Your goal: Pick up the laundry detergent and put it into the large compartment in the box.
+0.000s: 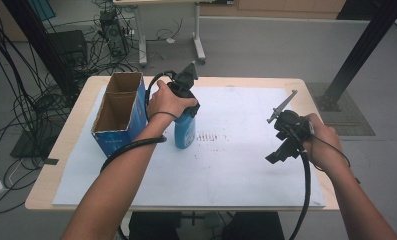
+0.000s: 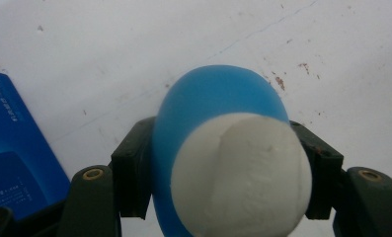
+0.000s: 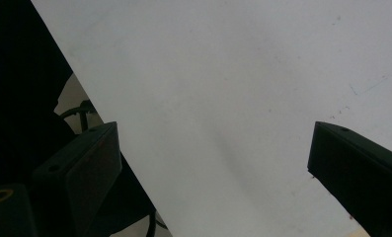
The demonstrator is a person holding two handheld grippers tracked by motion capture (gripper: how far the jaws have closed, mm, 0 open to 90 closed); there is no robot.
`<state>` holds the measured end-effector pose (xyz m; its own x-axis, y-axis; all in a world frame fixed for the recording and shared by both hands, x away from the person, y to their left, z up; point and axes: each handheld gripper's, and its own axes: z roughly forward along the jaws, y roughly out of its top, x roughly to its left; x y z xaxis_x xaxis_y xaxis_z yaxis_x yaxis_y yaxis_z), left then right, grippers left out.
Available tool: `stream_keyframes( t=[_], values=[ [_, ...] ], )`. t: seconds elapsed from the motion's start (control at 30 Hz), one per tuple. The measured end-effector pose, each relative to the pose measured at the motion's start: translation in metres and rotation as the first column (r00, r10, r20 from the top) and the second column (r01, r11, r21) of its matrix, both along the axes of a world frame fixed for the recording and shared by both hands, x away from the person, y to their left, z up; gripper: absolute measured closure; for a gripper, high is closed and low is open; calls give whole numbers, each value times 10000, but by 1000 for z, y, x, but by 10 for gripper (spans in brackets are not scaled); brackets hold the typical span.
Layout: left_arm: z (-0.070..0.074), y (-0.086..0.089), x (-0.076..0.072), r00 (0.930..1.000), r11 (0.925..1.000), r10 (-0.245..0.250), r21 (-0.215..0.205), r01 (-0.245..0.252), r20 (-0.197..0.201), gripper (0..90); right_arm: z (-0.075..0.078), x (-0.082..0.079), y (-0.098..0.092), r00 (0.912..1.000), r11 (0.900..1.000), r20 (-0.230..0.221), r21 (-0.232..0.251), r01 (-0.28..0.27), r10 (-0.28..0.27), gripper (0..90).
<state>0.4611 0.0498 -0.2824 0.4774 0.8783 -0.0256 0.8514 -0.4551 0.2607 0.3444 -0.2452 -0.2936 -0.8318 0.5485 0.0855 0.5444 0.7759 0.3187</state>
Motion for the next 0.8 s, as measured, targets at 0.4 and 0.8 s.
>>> stream_keyframes(
  t=[0.4, 0.8],
  values=[
    [0, 0, 0, 10000, 10000, 6, 19, -6, 0, 376, 0, 1, -1, 10000, 10000, 4, -31, -45, 45, 57],
    [0, 0, 0, 10000, 10000, 5, 32, -5, -29, 376, -1, 1, 0, 10000, 10000, -34, 20, -9, 9, 57]
  ],
)
